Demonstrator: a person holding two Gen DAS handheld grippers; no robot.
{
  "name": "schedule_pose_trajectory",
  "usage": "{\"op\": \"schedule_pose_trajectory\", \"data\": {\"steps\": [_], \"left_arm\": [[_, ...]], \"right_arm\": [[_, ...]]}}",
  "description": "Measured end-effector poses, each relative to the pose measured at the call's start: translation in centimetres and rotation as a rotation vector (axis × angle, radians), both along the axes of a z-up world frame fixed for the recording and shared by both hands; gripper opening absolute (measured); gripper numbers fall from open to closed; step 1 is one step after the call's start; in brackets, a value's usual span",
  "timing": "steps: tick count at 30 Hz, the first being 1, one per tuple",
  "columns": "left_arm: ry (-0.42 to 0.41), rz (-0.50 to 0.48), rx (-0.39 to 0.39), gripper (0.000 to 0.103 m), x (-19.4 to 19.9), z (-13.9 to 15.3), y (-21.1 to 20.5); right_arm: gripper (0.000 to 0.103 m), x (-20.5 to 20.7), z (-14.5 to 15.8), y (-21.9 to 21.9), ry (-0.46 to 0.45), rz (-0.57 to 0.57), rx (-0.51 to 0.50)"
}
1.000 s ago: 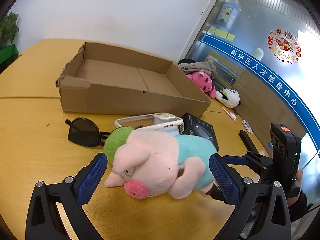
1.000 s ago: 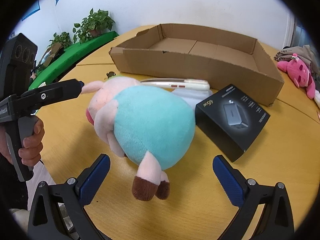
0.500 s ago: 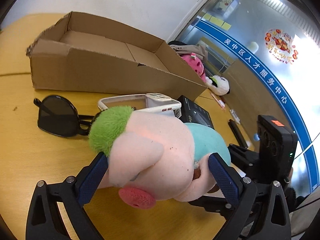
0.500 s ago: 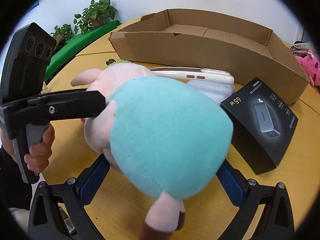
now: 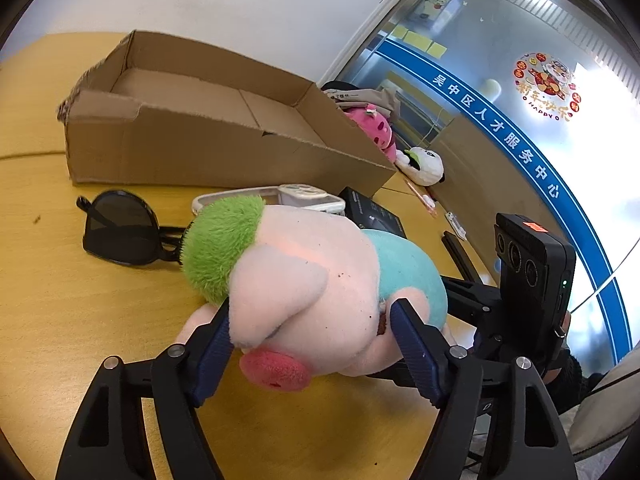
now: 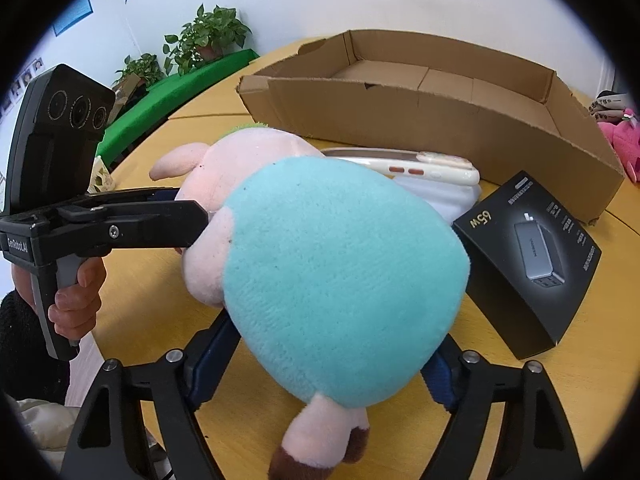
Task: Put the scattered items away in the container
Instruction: 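Close the left gripper on the plush pig and lift it, then carry the plush pig with the left gripper over the cardboard box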
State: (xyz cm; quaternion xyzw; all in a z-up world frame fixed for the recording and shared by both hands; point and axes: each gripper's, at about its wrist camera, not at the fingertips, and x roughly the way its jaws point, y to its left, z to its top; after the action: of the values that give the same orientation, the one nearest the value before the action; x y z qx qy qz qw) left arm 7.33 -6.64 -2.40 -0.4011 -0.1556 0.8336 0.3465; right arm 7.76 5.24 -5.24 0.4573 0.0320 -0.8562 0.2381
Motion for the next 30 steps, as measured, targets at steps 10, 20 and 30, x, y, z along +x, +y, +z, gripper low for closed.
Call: {"op": "schedule_pose_trajectory", "data": {"steps": [10, 20, 30], "left_arm": [[0.139, -0.008, 0.014, 0.077, -0.3, 5.8, -1.0], [0.271, -0.017, 0.003, 0.074, -4.4, 12.0, -1.3], [0.362, -0.014, -0.015, 0.074, -10.5, 17.3, -2.0]], "right_arm": [[0.079, -0.5, 6.1, -0.5, 0.166, 0.035, 0.010], [0.078, -4.6, 12.6, -0.3, 0.321, 0.084, 0.048], [0.077, -10.2, 17.6, -0.7, 0.454, 0.130, 0.104]]}}
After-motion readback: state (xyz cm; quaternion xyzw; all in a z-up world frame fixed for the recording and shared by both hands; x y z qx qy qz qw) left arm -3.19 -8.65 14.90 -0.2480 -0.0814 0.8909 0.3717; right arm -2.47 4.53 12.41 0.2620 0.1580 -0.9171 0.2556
